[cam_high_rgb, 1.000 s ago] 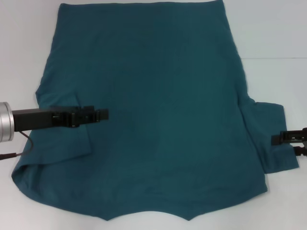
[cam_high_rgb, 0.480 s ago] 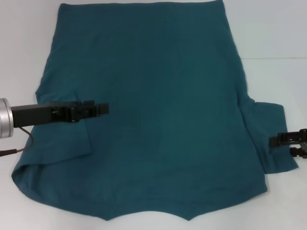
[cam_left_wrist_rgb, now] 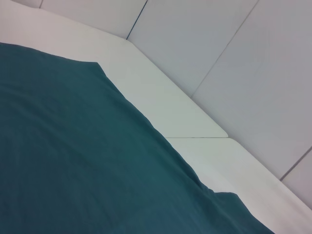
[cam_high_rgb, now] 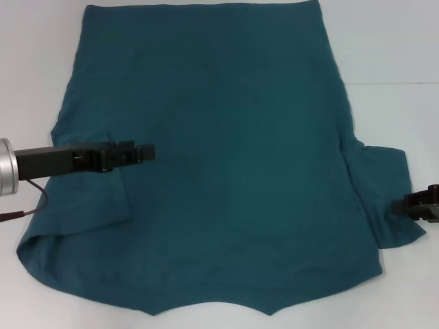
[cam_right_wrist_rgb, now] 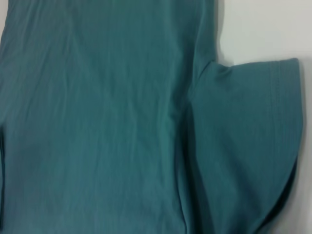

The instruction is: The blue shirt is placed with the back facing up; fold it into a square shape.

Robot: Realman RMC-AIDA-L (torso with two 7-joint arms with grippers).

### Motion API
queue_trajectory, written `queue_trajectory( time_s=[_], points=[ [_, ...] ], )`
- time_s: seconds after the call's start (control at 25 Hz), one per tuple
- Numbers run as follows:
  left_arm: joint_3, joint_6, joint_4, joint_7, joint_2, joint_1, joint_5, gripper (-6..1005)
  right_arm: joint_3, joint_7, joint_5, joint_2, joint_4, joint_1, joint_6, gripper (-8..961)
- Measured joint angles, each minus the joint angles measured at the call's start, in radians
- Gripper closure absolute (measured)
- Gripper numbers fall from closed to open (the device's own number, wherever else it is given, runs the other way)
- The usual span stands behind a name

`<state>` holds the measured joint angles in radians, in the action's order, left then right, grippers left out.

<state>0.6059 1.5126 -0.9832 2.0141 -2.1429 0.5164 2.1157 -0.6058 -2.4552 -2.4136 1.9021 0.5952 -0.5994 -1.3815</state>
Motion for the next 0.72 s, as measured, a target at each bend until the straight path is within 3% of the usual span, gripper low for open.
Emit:
queue_trajectory(
  time_s=[0.48,0.72],
  points=[
    [0.000,0.000,0.000,0.000,-0.001,-0.004,0.000,396,0.000,-0.011,-0.002,-0.007,-0.033,0.000,0.021,858],
    [0.000,0.000,0.000,0.000,-0.002,-0.005,0.000,396,-0.019,0.000,-0.002,-0.006,-0.029,0.000,0.016,947]
  ],
)
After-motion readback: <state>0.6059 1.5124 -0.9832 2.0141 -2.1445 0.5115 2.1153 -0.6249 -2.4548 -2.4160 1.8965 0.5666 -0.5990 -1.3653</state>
